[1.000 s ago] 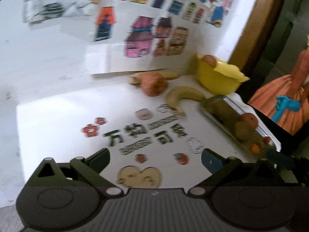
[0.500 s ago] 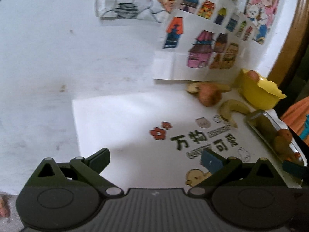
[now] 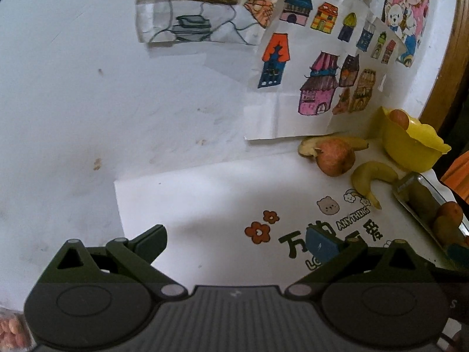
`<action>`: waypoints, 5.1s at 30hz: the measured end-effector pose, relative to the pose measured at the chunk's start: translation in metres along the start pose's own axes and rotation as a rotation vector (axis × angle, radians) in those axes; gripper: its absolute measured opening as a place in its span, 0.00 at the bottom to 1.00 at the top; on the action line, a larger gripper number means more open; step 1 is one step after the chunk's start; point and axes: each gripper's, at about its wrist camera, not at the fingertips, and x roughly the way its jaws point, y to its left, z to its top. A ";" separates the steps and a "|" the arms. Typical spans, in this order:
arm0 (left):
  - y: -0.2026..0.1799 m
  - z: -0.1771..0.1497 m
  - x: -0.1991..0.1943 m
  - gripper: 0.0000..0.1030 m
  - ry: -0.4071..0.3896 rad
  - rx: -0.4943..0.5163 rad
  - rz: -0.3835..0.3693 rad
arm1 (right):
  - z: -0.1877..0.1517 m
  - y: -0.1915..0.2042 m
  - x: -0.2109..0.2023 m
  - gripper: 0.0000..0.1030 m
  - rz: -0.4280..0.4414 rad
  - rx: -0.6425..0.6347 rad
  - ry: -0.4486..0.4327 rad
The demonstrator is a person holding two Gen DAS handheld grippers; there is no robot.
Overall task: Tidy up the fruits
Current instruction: 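Lift both tools away from the metal tray, then move the right tool to the banana while the left tool approaches the red apple, then grasp the yellow banana with the right tool while the left tool grasps the red apple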
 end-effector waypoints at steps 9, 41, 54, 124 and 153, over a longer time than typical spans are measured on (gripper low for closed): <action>-0.017 0.006 0.023 1.00 0.053 0.046 -0.015 | 0.002 -0.011 0.025 0.99 -0.002 0.003 0.027; -0.113 0.080 0.107 1.00 -0.069 0.099 -0.173 | 0.066 -0.055 0.163 0.87 0.260 -0.204 0.034; -0.129 0.097 0.138 0.99 -0.030 0.147 -0.146 | 0.070 -0.053 0.195 0.58 0.308 -0.206 0.062; -0.204 0.071 0.186 0.70 0.108 0.799 -0.212 | 0.031 -0.098 0.126 0.35 0.350 -0.245 0.096; -0.174 0.062 0.175 0.77 0.150 0.732 -0.321 | 0.039 -0.084 0.141 0.56 0.320 -0.233 0.099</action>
